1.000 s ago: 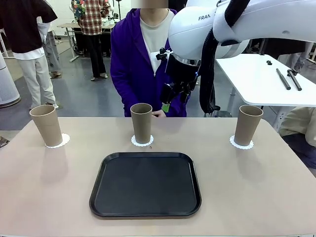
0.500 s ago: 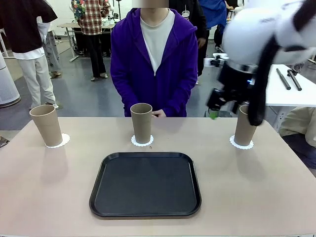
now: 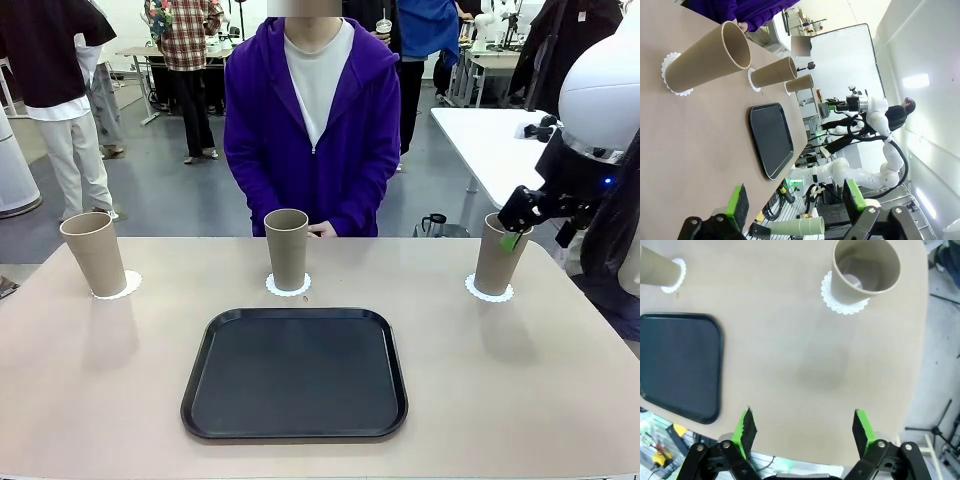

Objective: Place coasters on the table and set cups on them.
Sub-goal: Take one Reusable plastic cup from the Flat Tray and place it on a coaster set by the human.

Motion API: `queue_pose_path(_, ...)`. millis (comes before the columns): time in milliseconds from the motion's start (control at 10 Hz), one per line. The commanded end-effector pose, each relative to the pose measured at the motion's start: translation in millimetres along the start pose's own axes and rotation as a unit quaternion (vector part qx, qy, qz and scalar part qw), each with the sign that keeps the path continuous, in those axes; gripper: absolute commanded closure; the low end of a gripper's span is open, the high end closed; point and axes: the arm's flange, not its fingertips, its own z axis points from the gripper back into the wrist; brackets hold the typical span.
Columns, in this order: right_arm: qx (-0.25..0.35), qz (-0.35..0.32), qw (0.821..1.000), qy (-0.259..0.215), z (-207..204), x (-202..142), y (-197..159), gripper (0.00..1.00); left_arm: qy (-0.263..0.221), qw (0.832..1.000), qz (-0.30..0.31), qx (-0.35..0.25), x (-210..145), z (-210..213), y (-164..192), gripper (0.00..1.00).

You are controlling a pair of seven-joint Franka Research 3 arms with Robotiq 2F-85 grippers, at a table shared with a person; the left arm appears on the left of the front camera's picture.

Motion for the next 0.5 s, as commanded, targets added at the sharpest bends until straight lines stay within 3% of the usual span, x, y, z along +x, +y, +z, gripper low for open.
queue_pose_path(0,0.0,0.014,1.0,0.005,-2.7,1.9,8.3,0.0,0.0,1.0,-0.005,-0.001,-2.1,1.5,-2.2,0.0)
queue_pose_path(200,0.001,0.004,1.0,0.001,-0.4,0.2,2.8,0.0,0.0,1.0,-0.005,-0.001,-2.1,1.5,-2.2,0.0)
queue_pose_path(400,0.214,-0.027,0.976,0.027,-3.0,-4.7,-62.1,0.0,0.0,1.0,-0.005,-0.001,-2.1,1.5,-2.2,0.0)
